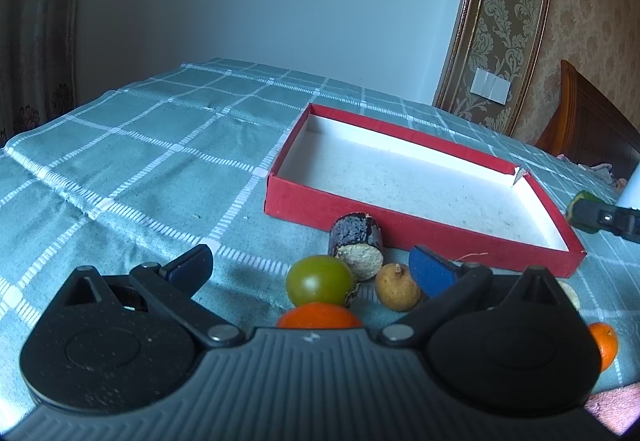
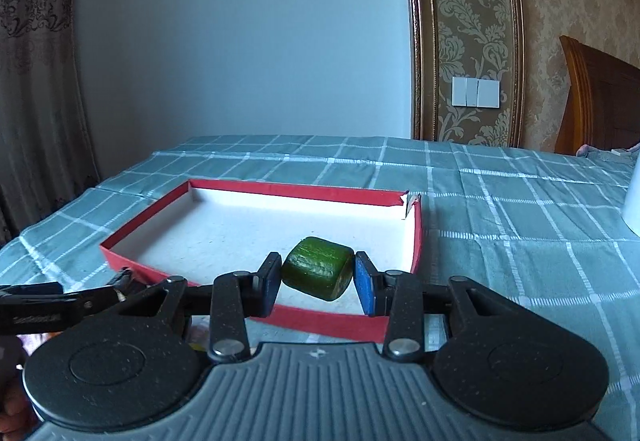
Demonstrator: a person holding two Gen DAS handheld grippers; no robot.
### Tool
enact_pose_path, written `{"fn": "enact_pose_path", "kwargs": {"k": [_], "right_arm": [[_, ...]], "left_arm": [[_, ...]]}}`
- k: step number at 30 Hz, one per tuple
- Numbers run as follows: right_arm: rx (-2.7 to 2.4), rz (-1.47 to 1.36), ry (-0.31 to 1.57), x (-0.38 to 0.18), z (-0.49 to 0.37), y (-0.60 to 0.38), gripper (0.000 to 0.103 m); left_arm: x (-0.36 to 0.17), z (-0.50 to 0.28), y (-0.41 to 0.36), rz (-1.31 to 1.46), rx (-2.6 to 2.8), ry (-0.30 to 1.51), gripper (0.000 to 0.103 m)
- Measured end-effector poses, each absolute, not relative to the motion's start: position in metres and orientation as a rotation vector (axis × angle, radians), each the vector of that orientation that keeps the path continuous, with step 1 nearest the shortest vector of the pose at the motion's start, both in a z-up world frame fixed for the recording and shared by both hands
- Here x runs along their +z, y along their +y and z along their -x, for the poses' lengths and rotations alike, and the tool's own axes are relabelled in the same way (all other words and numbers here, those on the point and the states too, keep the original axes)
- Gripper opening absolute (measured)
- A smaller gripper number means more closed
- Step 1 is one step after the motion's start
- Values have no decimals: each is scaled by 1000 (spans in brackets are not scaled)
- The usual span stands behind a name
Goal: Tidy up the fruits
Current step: 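Carry the cucumber slice into the red tray and open the right gripper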
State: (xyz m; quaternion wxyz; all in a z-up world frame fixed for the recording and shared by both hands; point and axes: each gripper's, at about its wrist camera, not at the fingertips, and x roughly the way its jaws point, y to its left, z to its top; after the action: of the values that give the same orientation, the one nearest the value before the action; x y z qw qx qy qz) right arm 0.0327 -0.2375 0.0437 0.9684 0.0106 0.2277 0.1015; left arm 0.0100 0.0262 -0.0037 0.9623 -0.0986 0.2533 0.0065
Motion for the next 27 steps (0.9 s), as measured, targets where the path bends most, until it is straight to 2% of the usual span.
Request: {"fn": "enact_pose_path", "kwargs": {"k": [5, 11, 14, 22, 27], "right_arm": [[169, -66, 531, 20, -77, -249, 38], [131, -64, 535, 1, -91, -254, 40], [141, -43, 516, 1, -89, -251, 51], [148, -84, 458, 7, -83, -257, 52], [132, -116, 364, 25, -62, -267, 59]], "left_arm": [[-4, -12, 26, 202, 5, 528, 103], [-6, -15, 28, 208, -4, 551, 103], [-7, -17, 29, 217, -9, 558, 103], [-7, -19, 29, 211, 10, 571, 103], [-7, -18, 28, 210, 16, 571, 103]]}}
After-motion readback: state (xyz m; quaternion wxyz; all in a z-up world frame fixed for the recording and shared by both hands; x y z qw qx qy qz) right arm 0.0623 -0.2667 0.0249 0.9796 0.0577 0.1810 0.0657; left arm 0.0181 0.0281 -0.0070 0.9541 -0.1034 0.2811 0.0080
